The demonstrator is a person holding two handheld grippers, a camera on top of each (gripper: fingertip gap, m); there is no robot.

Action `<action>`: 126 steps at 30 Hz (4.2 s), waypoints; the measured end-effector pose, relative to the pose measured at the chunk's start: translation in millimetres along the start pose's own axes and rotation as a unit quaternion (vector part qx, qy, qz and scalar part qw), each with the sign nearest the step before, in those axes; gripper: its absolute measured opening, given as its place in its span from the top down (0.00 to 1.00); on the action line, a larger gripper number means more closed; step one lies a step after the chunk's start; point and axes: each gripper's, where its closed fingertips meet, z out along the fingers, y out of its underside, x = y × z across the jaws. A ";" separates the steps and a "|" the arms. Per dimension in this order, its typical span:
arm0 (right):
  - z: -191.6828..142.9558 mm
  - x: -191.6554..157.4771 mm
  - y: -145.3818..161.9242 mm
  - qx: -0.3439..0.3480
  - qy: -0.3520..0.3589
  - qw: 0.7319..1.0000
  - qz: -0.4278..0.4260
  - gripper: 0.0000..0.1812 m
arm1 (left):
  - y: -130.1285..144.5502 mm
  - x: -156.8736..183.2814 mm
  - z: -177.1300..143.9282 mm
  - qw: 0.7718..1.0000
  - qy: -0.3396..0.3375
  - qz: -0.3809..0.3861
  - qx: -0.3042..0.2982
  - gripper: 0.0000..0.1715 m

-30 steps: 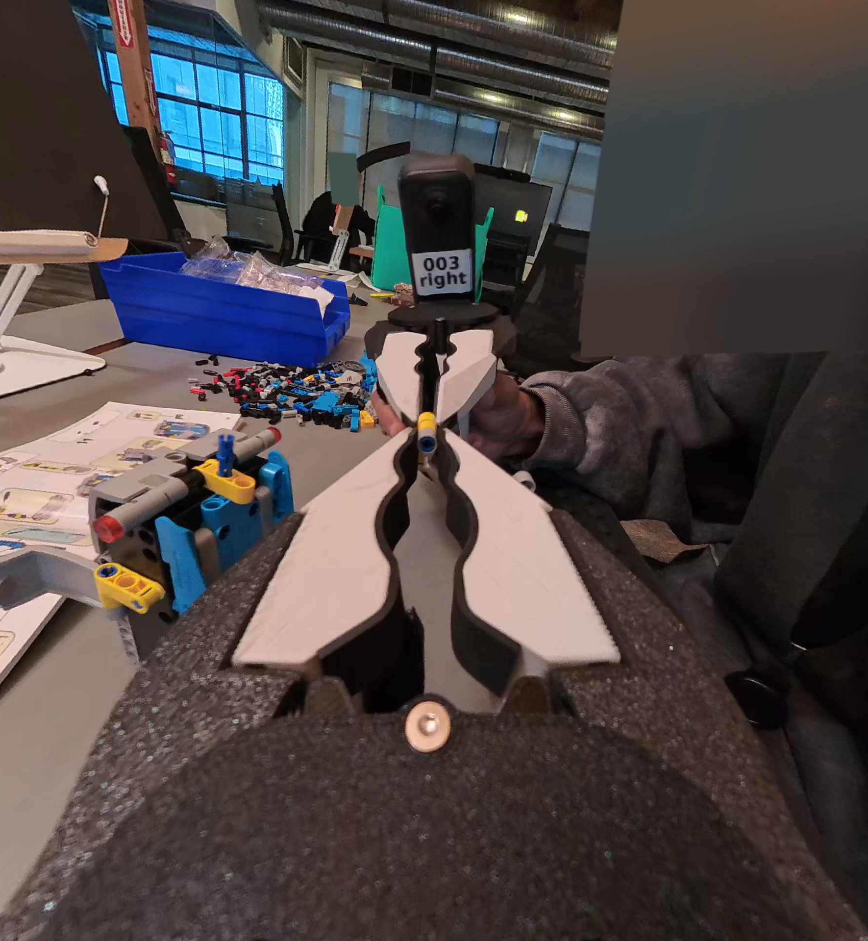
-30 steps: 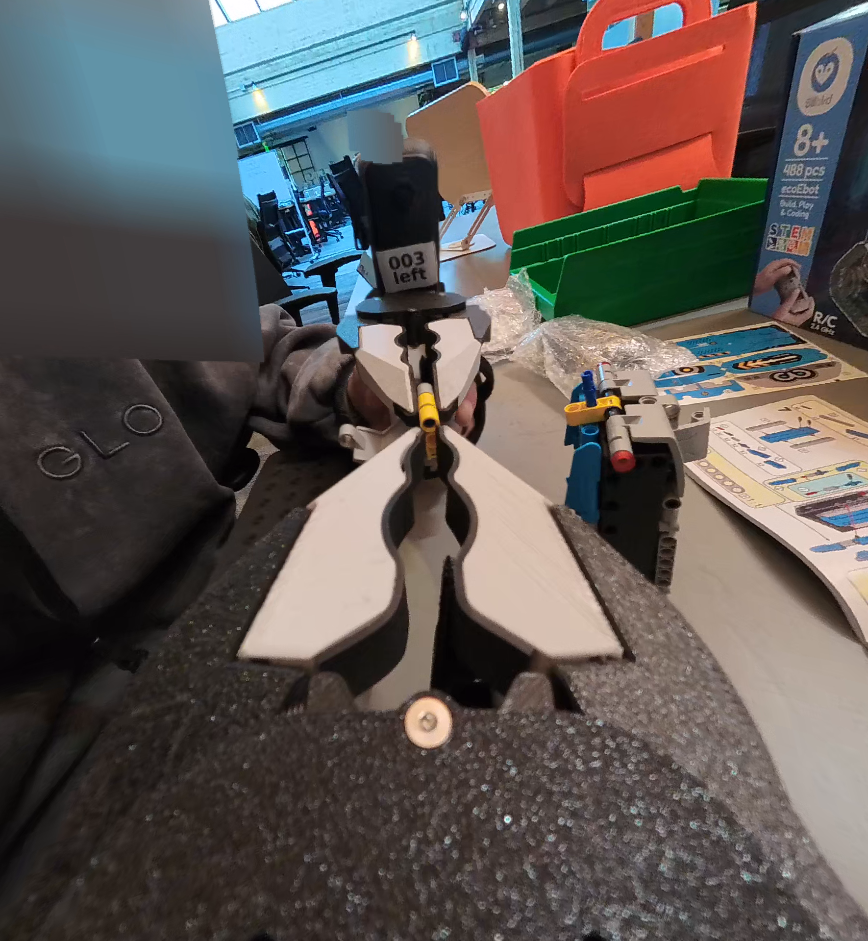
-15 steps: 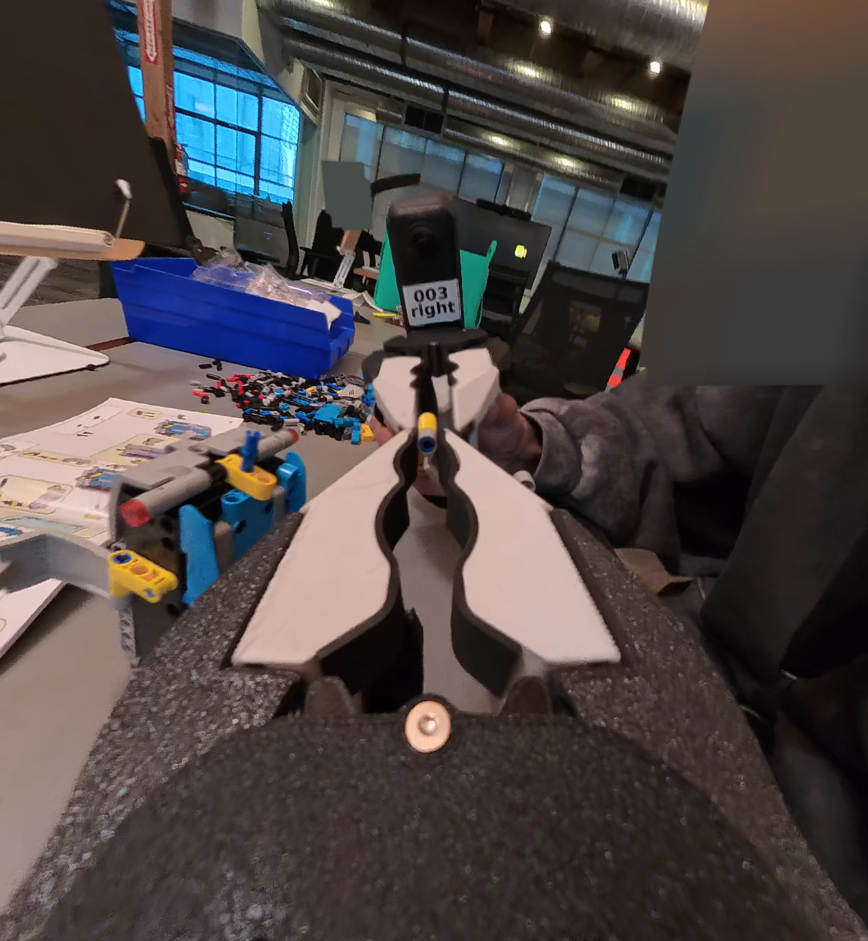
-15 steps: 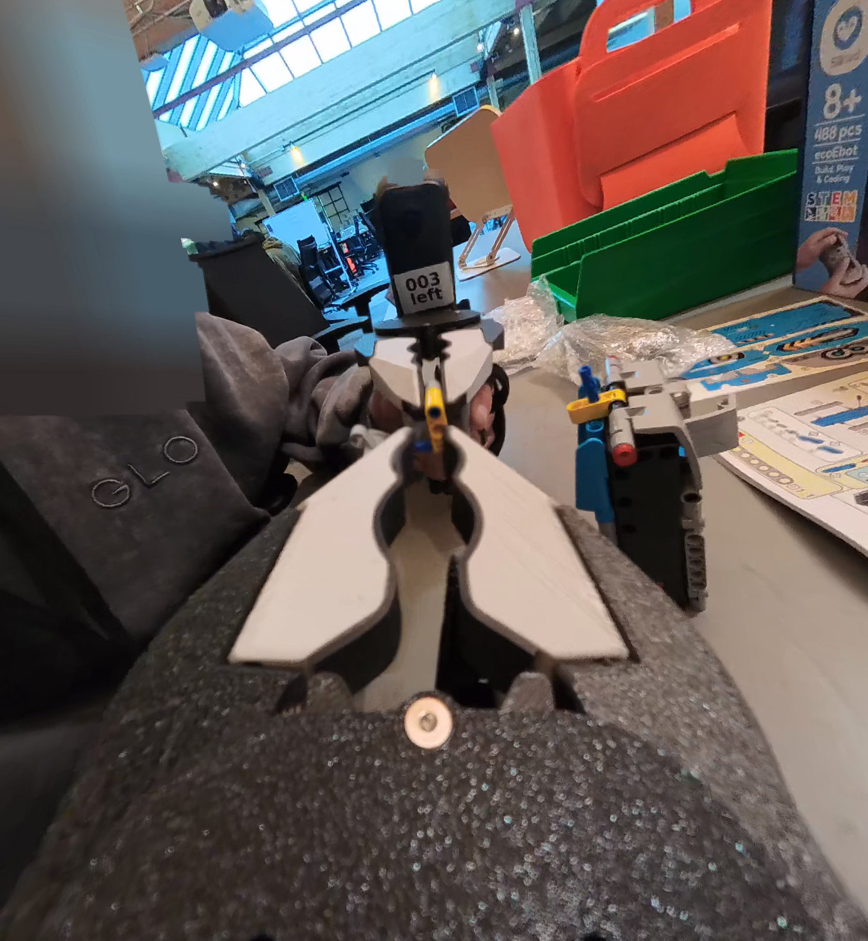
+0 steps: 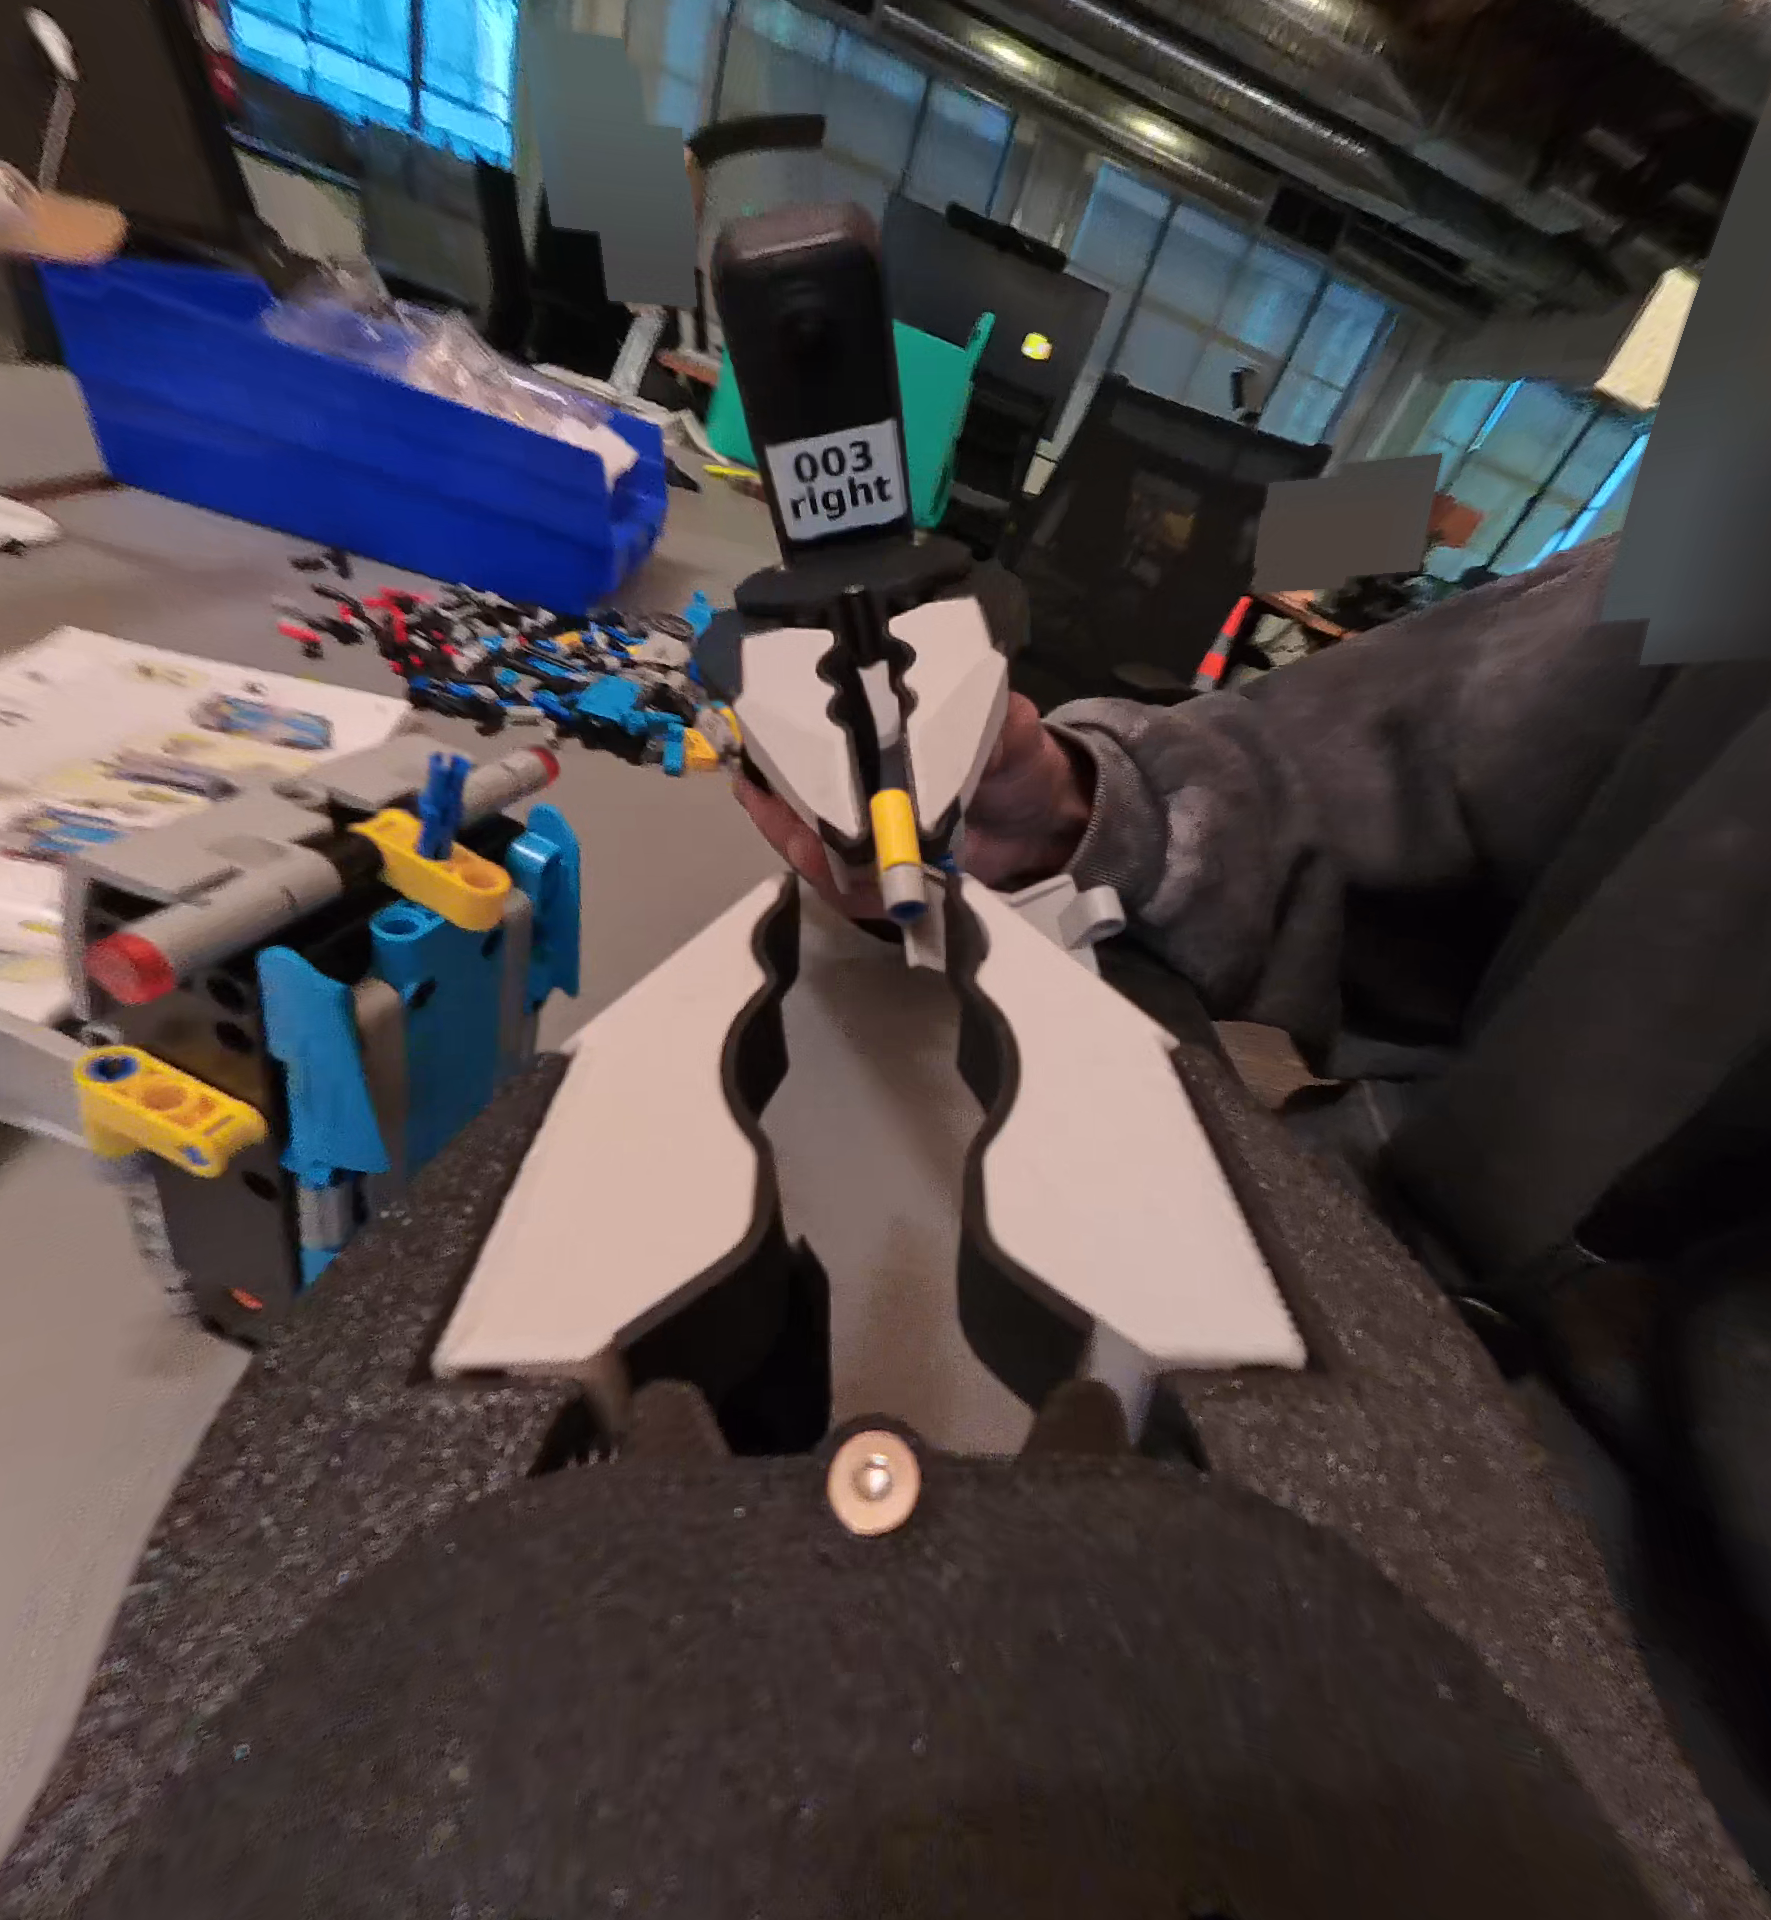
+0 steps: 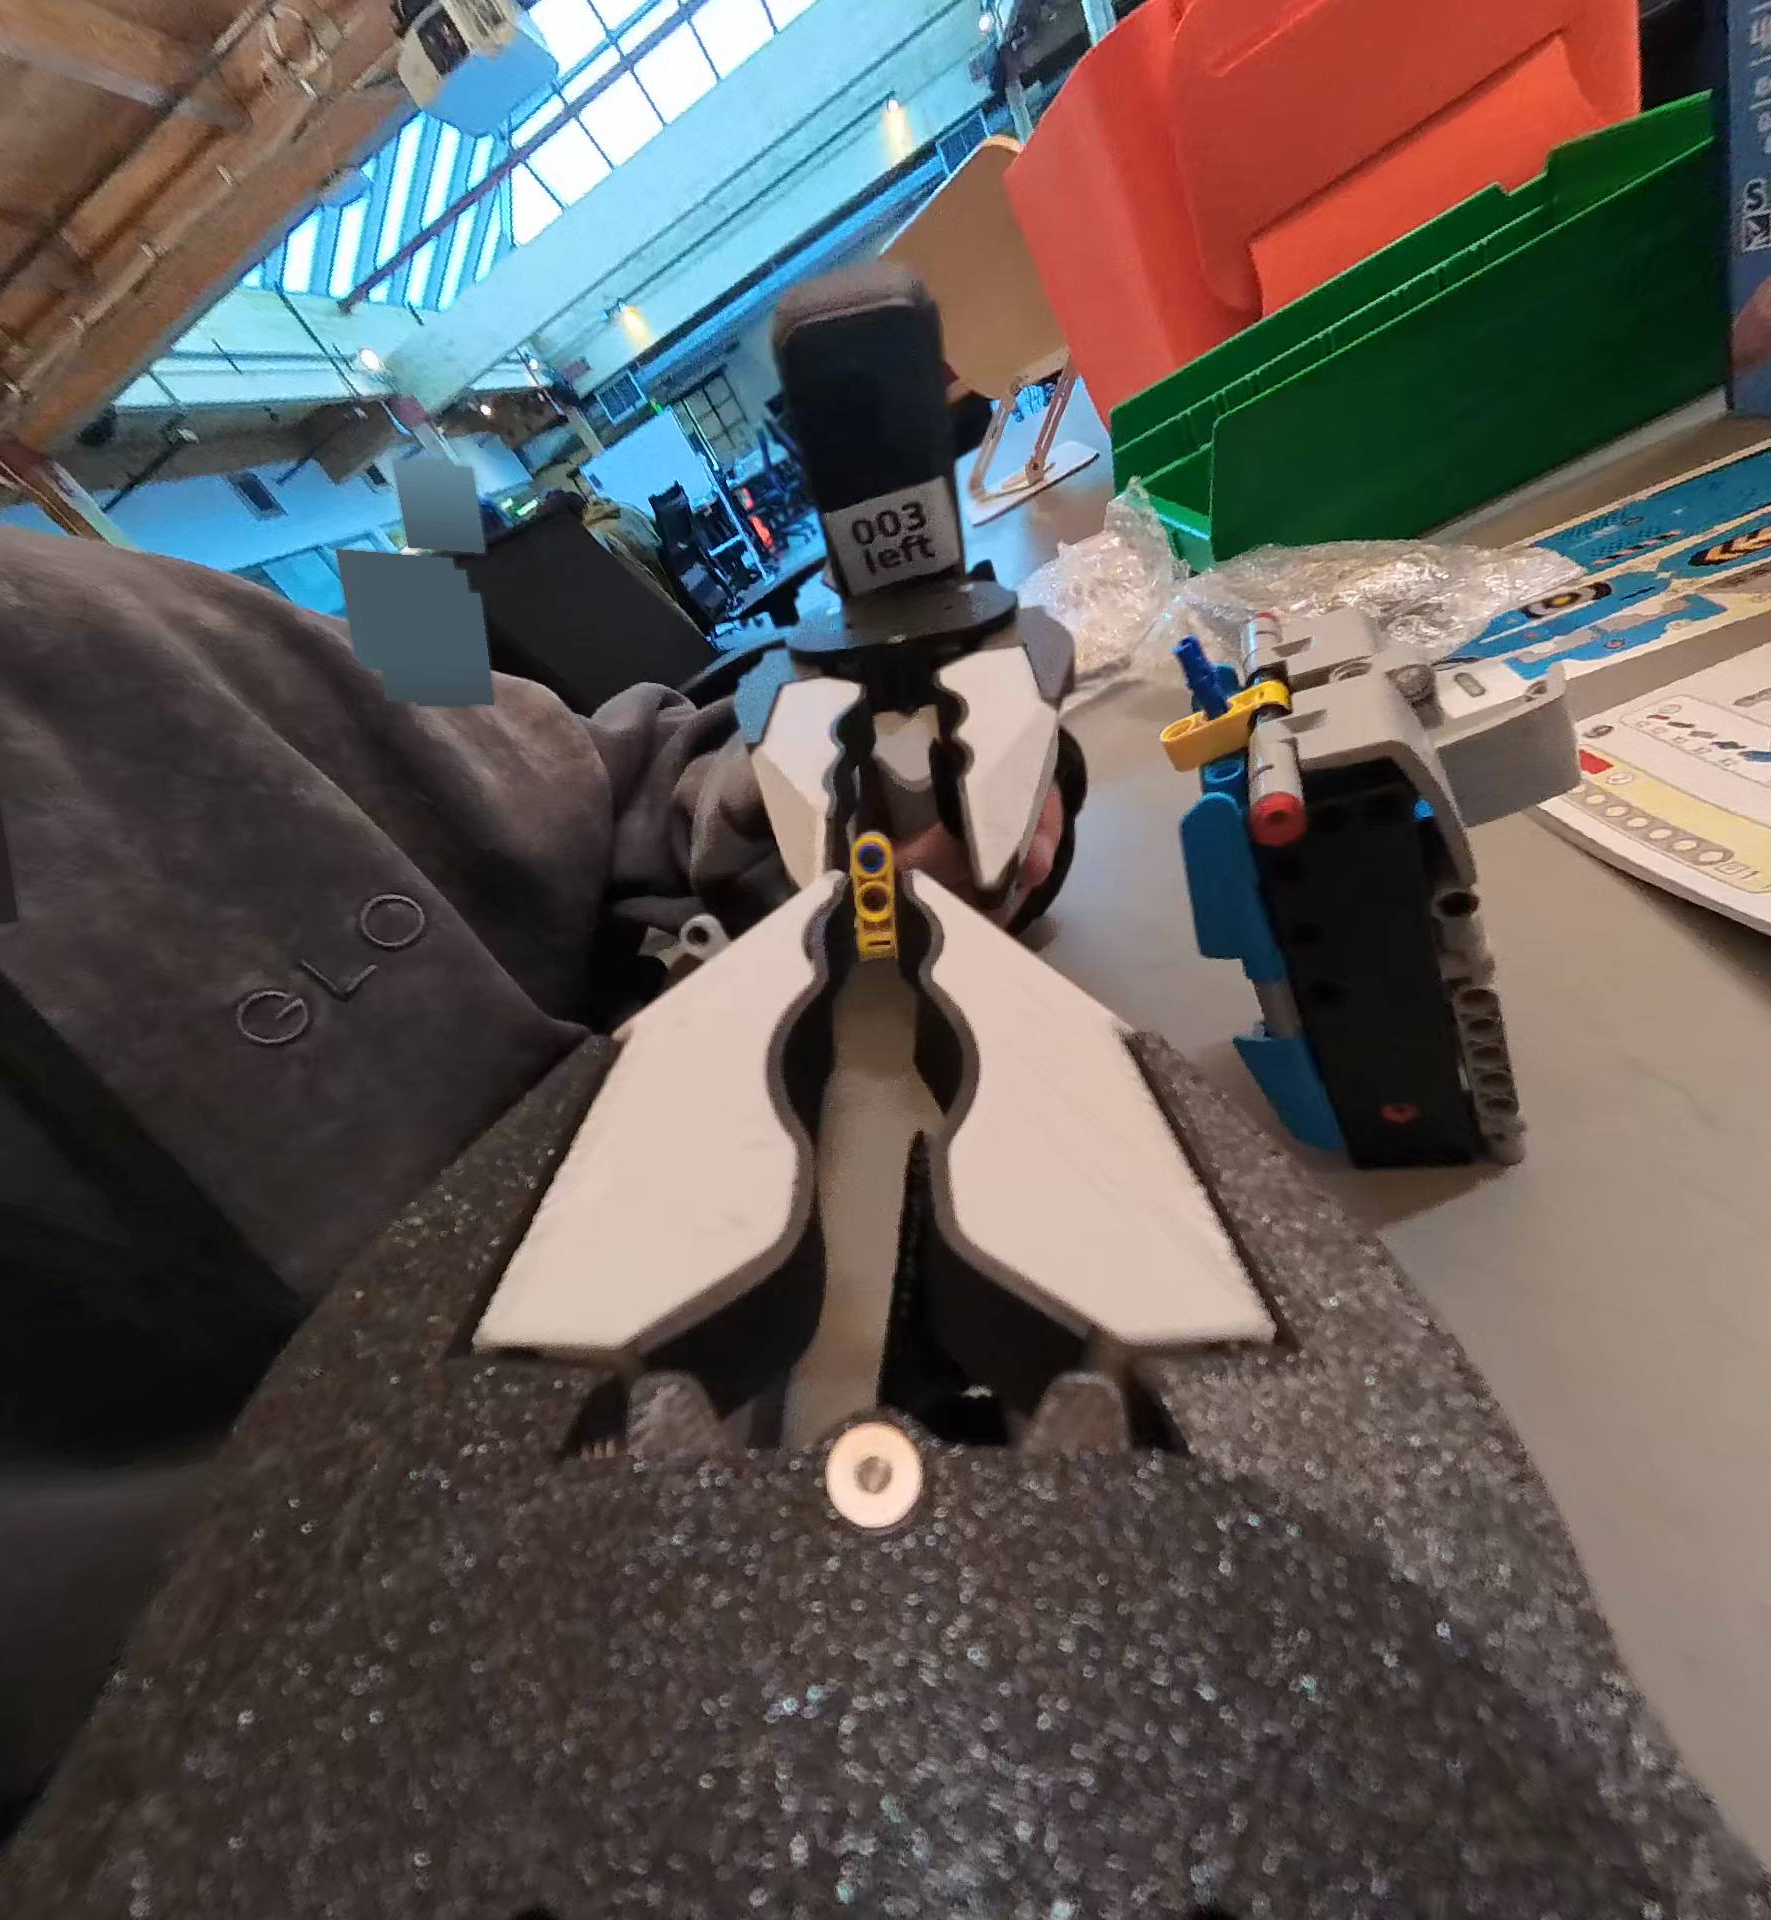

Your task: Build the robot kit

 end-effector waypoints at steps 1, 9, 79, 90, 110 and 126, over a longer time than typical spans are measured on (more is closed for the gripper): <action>0.5 0.8 1.0 -0.002 0.005 1.000 -0.002 0.96 | 1.7 0.5 0.5 1.000 0.007 -0.006 -0.002 0.86; -4.8 -4.9 -16.0 0.039 0.031 0.995 -0.085 0.96 | 2.0 13.1 2.6 0.991 0.087 -0.100 0.007 0.85; -9.3 -1.8 -31.8 0.086 0.089 0.982 -0.140 0.84 | 4.1 -18.5 -1.8 0.982 -0.142 0.121 -0.026 0.99; -11.8 17.2 -22.0 0.036 0.173 0.967 -0.183 0.88 | 34.1 -39.0 -1.1 0.986 -0.140 -0.013 -0.092 0.99; 8.4 35.0 3.7 -0.089 0.304 0.888 -0.332 0.95 | 49.4 -32.8 4.8 0.983 -0.105 -0.098 -0.116 0.99; -9.6 38.7 -2.4 0.035 0.095 0.993 0.053 0.95 | 23.1 1.1 13.1 0.996 -0.011 -0.065 -0.052 0.82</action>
